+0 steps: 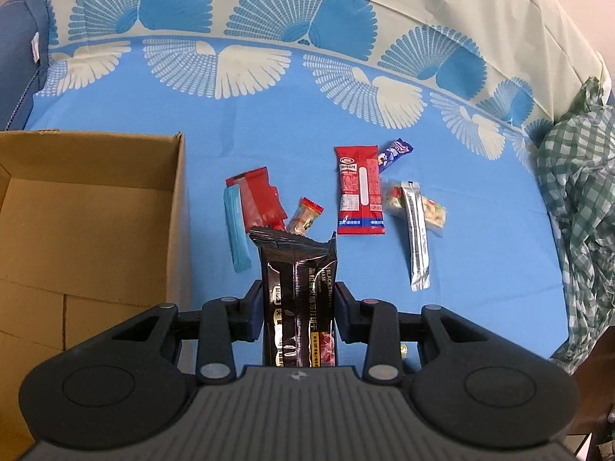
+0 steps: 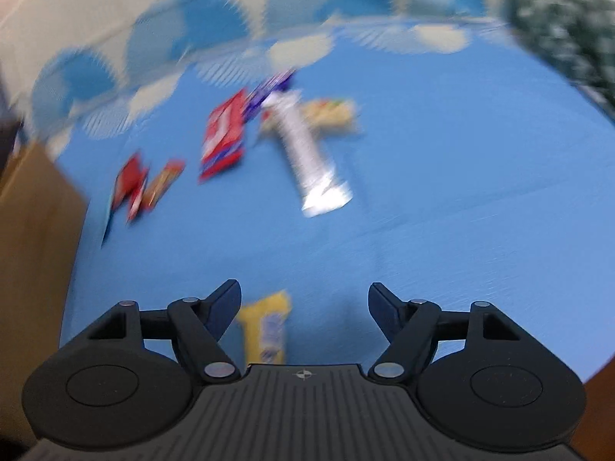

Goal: Organize snacks
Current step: 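Carry the black bar in the left tool while the right carries the yellow bar to the box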

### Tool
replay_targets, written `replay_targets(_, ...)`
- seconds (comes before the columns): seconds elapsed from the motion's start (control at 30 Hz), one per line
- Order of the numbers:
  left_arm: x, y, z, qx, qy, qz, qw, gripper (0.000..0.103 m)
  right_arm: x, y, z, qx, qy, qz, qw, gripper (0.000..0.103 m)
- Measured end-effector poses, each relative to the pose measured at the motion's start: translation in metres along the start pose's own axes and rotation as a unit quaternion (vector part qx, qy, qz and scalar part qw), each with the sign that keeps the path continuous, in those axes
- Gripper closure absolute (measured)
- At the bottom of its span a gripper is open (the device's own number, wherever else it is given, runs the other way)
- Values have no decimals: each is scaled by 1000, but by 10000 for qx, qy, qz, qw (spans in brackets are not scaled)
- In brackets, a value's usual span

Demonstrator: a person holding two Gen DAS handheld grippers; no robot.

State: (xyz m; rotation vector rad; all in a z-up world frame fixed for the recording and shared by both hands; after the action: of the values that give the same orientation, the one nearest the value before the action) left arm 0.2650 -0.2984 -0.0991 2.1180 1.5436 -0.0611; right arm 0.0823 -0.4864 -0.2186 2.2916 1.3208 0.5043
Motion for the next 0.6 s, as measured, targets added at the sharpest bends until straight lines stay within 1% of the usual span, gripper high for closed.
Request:
replay_targets(0.03, 0, -1, -2, -8, -4, -3, 10000, 63, 8, -5, 10, 254, -72, -277, 9993, 36)
replay_targets(0.07, 0, -3, -6, -17, -14, -13, 10000, 63, 15, -9, 18, 469, -192, -517, 9974, 56)
replay_targets(0.1, 1, -5, -10, -25, -31, -30, 10000, 63, 20, -15, 26, 624, -334, -764, 9946, 65)
replay_targets(0.13, 2, -7, -15, -46, -45, -43, 10000, 63, 27, -16, 24, 434, -380, -1021, 9931, 78)
replay_targets(0.17, 3, -8, -21, -80, -40, -51, 9999, 63, 30, -16, 21, 375, -385, -1126, 9922, 78)
replay_targets(0.2, 4, -11, -29, -120, -25, -48, 9999, 63, 30, -15, 17, 355, -413, -1051, 9930, 78)
replay_targets(0.27, 7, -15, -47, -247, 37, 8, 9997, 63, 25, -9, 1, 134, -422, -749, 9962, 78)
replay_targets(0.37, 14, -27, -80, -470, 215, 83, 9986, 63, 20, -3, -41, -310, -368, -402, 9980, 78)
replay_targets(0.4, 17, -33, -91, -530, 312, 114, 9980, 63, 21, -3, -57, -440, -328, -328, 9980, 78)
replay_targets(0.5, 29, -55, -124, -709, 847, 267, 9935, 63, 33, -8, -109, -729, -61, -156, 9972, 78)
replay_targets(0.53, 34, -63, -134, -771, 960, 313, 9919, 63, 39, -12, -122, -780, 45, -144, 9968, 78)
replay_targets(0.6, 45, -81, -155, -877, 1064, 336, 9899, 63, 59, -26, -154, -885, 288, -212, 9954, 78)
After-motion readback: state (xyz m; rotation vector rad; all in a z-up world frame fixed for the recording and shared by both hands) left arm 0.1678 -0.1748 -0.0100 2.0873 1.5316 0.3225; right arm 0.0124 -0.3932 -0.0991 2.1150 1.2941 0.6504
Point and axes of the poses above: each gripper's, at about its wrist camera, not at the fingertips, and z roughly the way its jaws point, x to its left, y to its top, the point moved 5 cm from there along z, roughly the way its jaws point, and after that the axes turned 6 degrees about -y, right-handed, at the moved point
